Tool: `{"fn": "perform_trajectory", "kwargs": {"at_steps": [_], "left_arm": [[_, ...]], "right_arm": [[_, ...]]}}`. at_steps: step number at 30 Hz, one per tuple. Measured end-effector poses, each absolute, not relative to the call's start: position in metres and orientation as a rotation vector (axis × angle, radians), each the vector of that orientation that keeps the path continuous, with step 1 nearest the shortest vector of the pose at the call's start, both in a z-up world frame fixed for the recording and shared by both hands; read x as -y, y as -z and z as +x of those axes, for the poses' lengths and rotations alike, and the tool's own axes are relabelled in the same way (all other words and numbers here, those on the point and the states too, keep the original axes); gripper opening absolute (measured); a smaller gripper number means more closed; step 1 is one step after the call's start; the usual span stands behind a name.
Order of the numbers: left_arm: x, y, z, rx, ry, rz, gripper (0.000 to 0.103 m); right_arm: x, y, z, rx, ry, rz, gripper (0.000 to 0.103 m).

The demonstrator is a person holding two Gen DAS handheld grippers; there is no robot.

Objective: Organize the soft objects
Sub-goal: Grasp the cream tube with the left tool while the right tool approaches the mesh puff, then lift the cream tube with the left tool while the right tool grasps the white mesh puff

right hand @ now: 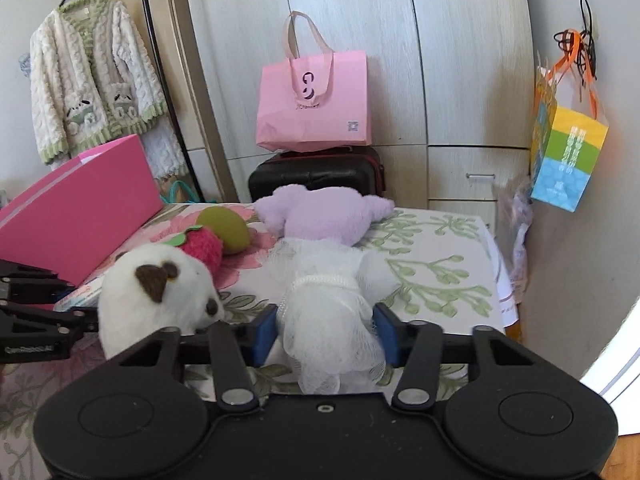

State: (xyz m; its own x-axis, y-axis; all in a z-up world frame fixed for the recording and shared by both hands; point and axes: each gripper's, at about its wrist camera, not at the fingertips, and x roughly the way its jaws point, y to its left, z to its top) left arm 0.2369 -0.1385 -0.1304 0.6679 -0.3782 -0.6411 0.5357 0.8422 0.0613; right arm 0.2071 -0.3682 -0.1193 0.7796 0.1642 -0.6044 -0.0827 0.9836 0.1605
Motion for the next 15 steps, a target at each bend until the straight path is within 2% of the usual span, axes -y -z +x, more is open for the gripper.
{"fn": "perform_trajectory", "kwargs": {"at_steps": [2, 5, 15], "left_arm": [[0.14, 0.13, 0.235, -0.653, 0.512, 0.251, 0.021], [0.138, 0.129, 0.233, -0.65, 0.504, 0.229, 0.019], [0.123, 0.119, 0.206, -0.599, 0.496, 0.157, 0.019]], "right_arm": [[0.369, 0.12, 0.205, -0.656, -0.124, 0.15, 0.04], [0.366, 0.118, 0.198, -0.628, -0.09, 0.134, 0.037], [0.348, 0.11, 0.161, -0.596, -0.047, 0.12, 0.037]]}}
